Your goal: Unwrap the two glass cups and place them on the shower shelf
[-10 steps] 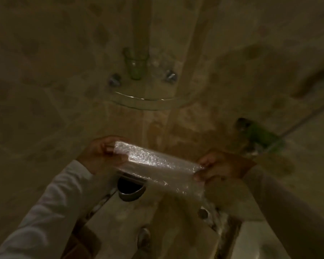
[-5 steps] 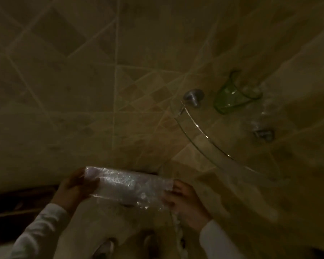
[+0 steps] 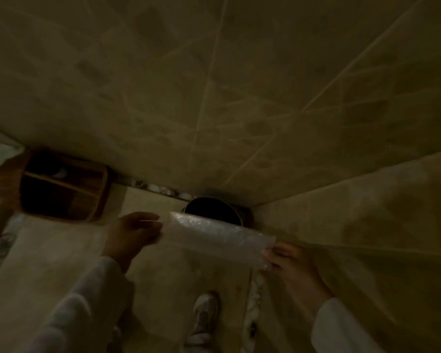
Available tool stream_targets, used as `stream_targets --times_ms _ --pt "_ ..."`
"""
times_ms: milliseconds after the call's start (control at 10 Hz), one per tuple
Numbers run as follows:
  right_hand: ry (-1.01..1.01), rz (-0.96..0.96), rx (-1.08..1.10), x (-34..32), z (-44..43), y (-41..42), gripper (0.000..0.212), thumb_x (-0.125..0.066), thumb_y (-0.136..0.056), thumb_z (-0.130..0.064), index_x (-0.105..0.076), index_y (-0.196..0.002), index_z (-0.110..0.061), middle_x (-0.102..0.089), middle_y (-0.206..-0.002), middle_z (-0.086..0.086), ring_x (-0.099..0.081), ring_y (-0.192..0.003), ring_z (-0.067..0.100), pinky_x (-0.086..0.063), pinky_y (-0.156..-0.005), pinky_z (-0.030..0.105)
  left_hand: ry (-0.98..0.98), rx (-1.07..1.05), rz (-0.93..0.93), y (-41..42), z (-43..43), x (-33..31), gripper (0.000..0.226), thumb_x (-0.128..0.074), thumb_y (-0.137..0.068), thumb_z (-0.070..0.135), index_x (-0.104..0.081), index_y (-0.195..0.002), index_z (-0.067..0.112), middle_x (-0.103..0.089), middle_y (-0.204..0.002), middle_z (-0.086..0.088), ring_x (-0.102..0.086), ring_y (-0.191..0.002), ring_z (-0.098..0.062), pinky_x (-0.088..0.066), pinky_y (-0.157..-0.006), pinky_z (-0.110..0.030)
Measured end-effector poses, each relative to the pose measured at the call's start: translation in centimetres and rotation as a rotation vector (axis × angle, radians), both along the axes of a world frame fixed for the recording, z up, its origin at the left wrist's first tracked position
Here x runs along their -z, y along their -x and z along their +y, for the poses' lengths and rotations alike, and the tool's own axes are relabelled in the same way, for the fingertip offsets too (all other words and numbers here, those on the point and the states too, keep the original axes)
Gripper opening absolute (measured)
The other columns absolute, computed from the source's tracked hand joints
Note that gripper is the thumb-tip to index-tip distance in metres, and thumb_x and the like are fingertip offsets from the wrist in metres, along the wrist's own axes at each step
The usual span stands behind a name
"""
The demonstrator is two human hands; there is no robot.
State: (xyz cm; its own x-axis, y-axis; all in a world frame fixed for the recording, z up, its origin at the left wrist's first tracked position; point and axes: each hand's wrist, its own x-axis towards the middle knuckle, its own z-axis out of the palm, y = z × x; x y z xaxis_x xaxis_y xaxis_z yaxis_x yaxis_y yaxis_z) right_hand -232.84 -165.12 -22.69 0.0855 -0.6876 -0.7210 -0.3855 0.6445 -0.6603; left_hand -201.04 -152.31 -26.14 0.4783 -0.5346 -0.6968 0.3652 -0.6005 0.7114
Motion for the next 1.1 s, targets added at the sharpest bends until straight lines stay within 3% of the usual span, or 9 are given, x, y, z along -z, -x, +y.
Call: stream_targets --times_ms 100,200,300,500,600,700,800,900,1100 --pt "0.045 0.107 0.090 5.2 -1.0 2.6 0.021 -0.067 -0.086 0.014 -0.074 -0.082 -0.005 -0.074 -0.077 0.008 -0.069 -0.074 0.021 -0.056 -0.070 0.031 -0.084 0.147 -0.075 0.1 -1.5 4.8 0.015 -0.066 -0.086 -0.005 -0.069 -0.100 0.000 -0.072 -0.090 -0.022 -0.070 -0.082 -0.038 -0.058 -0.081 -0.047" --pt "0.094 0.245 0.130 10.1 -2.3 4.6 0.026 -0.065 -0.086 0.016 -0.069 -0.076 -0.007 -0.068 -0.075 0.012 -0.065 -0.067 0.019 -0.054 -0.051 0.017 -0.115 0.348 -0.183 0.7 -3.7 8.9 0.012 -0.065 -0.090 0.004 -0.069 -0.100 0.008 -0.074 -0.090 -0.016 -0.071 -0.082 -0.032 -0.058 -0.081 -0.045" --pt "0.107 0.316 0.135 16.3 -3.1 4.6 0.031 -0.067 -0.086 0.016 -0.067 -0.074 -0.012 -0.067 -0.077 0.013 -0.066 -0.063 0.013 -0.056 -0.053 0.018 -0.113 0.526 -0.323 1.9 -6.3 13.1 0.012 -0.062 -0.091 0.008 -0.072 -0.097 0.012 -0.074 -0.091 -0.010 -0.070 -0.083 -0.027 -0.057 -0.080 -0.043" --pt "0.048 0.376 0.078 29.2 -4.0 -0.8 0.012 -0.080 -0.082 -0.011 -0.073 -0.088 -0.019 -0.072 -0.081 -0.003 -0.071 -0.077 0.020 -0.057 -0.068 0.033 -0.102 0.731 -0.454 5.1 -10.4 21.5 0.019 -0.055 -0.094 0.012 -0.073 -0.098 0.012 -0.073 -0.098 -0.011 -0.067 -0.087 -0.030 -0.056 -0.080 -0.044" --pt "0.035 0.344 0.031 34.5 -3.5 -4.5 0.012 -0.073 -0.084 -0.001 -0.069 -0.076 -0.009 -0.074 -0.088 0.018 -0.072 -0.089 0.041 -0.060 -0.081 0.058 -0.139 0.820 -0.480 6.8 -10.9 25.3 0.021 -0.052 -0.094 0.011 -0.072 -0.103 0.014 -0.072 -0.106 -0.012 -0.065 -0.095 -0.032 -0.055 -0.082 -0.042" --pt "0.033 0.360 -0.041 38.3 -3.8 -6.6 0.019 -0.070 -0.089 -0.002 -0.068 -0.072 -0.011 -0.073 -0.090 0.025 -0.070 -0.090 0.045 -0.057 -0.083 0.062 -0.170 0.841 -0.517 8.0 -10.6 28.3 0.024 -0.055 -0.091 0.008 -0.071 -0.106 0.016 -0.071 -0.111 -0.012 -0.063 -0.102 -0.035 -0.053 -0.086 -0.039" --pt "0.077 0.473 -0.134 40.6 -5.0 -6.4 0.013 -0.071 -0.091 -0.013 -0.076 -0.096 -0.002 -0.074 -0.102 0.025 -0.069 -0.099 0.042 -0.057 -0.090 0.051 -0.157 0.856 -0.530 9.1 -10.6 30.3 0.022 -0.057 -0.088 0.006 -0.072 -0.101 0.014 -0.072 -0.105 -0.013 -0.064 -0.098 -0.036 -0.051 -0.076 -0.035" --pt "0.111 0.618 -0.222 40.3 -6.0 -5.0 0.028 -0.068 -0.095 -0.022 -0.072 -0.106 0.003 -0.073 -0.108 0.025 -0.068 -0.104 0.041 -0.055 -0.086 0.041 -0.135 0.898 -0.544 10.0 -11.3 31.7 0.021 -0.054 -0.089 0.006 -0.072 -0.099 0.012 -0.072 -0.102 -0.015 -0.065 -0.094 -0.037 -0.045 -0.069 -0.032" --pt "0.163 0.706 -0.319 35.6 -6.6 -3.9 0.018 -0.064 -0.092 -0.011 -0.074 -0.106 -0.003 -0.073 -0.110 0.022 -0.068 -0.105 0.040 -0.057 -0.090 0.043 -0.120 0.912 -0.575 10.9 -12.0 30.6 0.022 -0.053 -0.087 0.005 -0.071 -0.099 0.009 -0.071 -0.096 -0.016 -0.065 -0.089 -0.037 -0.046 -0.067 -0.036"
